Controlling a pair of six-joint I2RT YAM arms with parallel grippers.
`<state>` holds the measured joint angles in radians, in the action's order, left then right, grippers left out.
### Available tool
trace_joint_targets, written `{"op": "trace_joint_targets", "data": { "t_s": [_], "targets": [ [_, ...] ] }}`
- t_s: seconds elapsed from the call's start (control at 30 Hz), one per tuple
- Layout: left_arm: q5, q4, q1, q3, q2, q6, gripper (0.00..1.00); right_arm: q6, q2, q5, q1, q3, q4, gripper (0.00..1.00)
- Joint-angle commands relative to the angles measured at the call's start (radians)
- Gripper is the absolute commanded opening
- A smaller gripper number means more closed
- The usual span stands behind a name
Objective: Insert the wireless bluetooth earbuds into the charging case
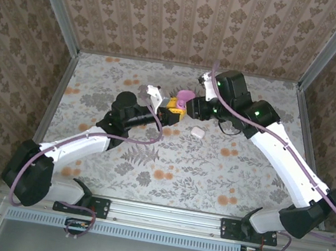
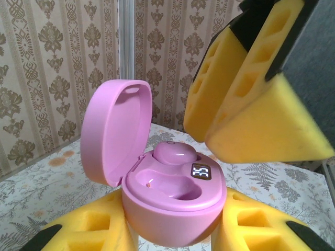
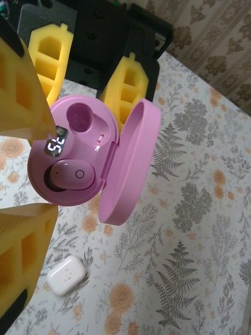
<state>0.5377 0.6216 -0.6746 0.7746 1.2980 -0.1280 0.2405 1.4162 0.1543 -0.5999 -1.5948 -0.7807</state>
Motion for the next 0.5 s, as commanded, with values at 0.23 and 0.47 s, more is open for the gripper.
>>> {"op": "trace_joint_targets", "data": {
  "t_s": [0.23, 0.47],
  "targets": [
    [-0.014, 0.039, -0.008, 0.024, -0.019, 0.005, 0.33, 0.167, -0.223, -0.086, 0.112, 0.183, 0.185, 0.45],
    [-0.049, 0.011, 0.002, 0.013, -0.048, 0.031, 0.33, 0.309, -0.194, 0.035, 0.226, 0.303, 0.167, 0.46]
  ]
}}
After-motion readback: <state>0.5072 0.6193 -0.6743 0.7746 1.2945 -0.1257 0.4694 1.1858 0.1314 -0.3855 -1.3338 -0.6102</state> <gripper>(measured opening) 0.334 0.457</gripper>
